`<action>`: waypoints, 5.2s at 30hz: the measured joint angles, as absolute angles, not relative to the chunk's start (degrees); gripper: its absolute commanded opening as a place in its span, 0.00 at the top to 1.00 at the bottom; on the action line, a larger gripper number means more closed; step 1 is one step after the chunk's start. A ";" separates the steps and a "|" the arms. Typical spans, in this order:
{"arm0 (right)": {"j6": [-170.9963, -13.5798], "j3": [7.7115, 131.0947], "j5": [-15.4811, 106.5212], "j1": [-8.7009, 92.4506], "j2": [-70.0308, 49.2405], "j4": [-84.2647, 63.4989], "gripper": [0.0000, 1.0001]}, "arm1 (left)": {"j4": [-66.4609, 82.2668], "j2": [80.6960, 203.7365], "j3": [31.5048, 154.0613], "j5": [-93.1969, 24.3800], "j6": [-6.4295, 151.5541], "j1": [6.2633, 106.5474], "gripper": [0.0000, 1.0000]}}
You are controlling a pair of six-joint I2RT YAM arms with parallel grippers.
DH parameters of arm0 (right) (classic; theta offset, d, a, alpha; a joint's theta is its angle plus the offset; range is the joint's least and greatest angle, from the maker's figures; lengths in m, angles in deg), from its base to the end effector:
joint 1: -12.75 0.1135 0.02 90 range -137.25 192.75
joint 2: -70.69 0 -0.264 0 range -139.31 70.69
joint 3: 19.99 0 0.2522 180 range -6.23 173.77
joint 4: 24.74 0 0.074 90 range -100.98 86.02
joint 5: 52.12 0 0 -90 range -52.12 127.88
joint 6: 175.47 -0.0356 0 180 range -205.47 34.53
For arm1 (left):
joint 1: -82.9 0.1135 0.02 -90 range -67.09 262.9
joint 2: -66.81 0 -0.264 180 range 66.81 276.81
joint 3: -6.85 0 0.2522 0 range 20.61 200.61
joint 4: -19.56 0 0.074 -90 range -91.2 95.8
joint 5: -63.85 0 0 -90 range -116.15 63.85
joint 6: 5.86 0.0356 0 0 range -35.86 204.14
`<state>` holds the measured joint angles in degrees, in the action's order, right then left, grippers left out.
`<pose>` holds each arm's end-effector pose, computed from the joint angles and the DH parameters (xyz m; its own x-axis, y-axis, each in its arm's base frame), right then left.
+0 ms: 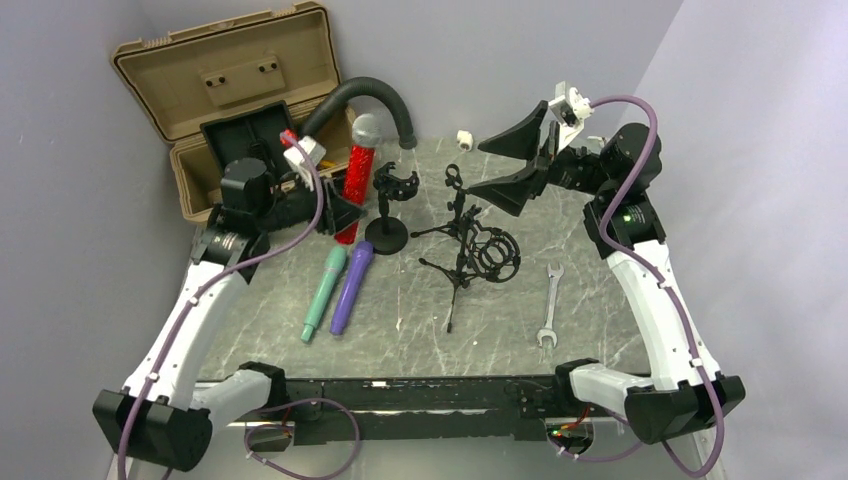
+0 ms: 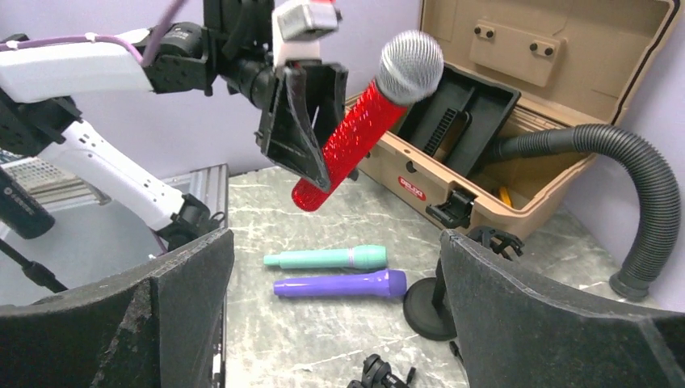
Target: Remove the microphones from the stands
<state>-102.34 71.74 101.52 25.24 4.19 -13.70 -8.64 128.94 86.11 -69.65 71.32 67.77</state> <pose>0.2176 0.0809 0.4851 -0.0450 0.1220 -0.9915 -0.9730 0.2197 0.0711 0.2210 -0.0851 0.4020 -0.3674 -0.0674 -0.9276 0.7794 0.5220 -0.3466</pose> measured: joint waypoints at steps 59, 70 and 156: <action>-95.10 66.30 99.33 15.40 7.40 -8.30 0.00 | -7.30 151.71 57.32 -57.74 52.92 54.57 0.66; -87.98 65.78 99.31 15.34 9.15 -0.65 0.00 | -7.87 152.54 58.87 -55.16 52.96 52.78 0.55; -80.50 38.02 116.84 23.93 -14.46 -33.90 0.56 | -4.62 147.01 80.73 -59.23 89.33 54.87 0.02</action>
<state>-80.50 38.02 116.84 23.93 -14.46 -33.90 -4.62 147.01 80.73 -59.23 89.33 54.87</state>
